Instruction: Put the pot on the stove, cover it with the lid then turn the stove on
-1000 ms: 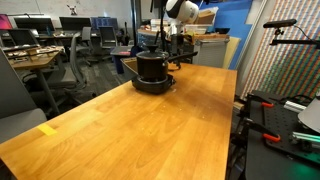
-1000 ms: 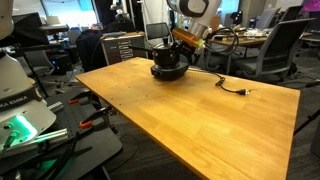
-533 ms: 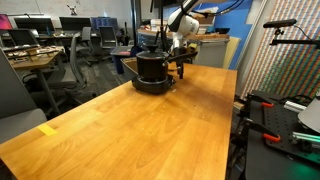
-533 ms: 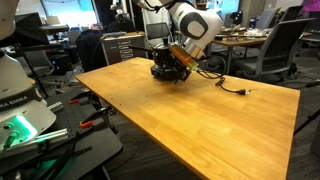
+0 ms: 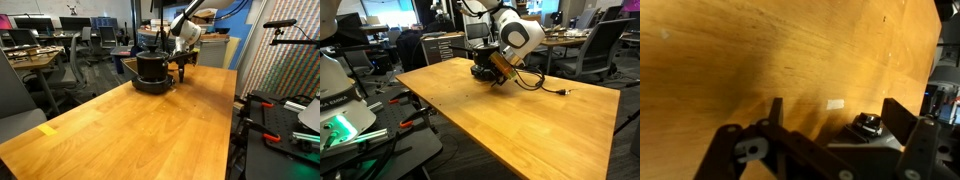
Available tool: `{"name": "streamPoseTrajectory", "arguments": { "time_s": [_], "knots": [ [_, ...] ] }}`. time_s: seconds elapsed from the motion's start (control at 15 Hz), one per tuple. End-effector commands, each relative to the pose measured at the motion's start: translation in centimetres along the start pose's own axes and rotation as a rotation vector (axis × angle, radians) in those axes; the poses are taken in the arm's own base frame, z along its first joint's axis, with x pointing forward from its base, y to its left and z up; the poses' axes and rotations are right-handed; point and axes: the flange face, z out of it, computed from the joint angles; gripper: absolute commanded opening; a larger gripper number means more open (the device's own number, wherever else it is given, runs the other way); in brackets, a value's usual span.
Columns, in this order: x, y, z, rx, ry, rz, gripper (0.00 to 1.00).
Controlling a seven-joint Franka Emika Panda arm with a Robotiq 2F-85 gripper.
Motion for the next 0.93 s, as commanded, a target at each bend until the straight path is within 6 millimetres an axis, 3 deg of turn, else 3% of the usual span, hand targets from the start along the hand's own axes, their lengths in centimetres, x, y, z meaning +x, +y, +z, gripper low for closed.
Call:
{"name": "streamPoseTrajectory", "arguments": {
  "time_s": [0.0,0.2,0.87],
  "knots": [
    [0.1,0.1,0.0,0.001,-0.001,-0.001,1.00],
    [-0.2,0.2,-0.4,-0.023,0.039,-0.001,1.00],
    [-7.8,-1.6,-2.1,-0.492,0.208,-0.144,1.00]
  ]
}}
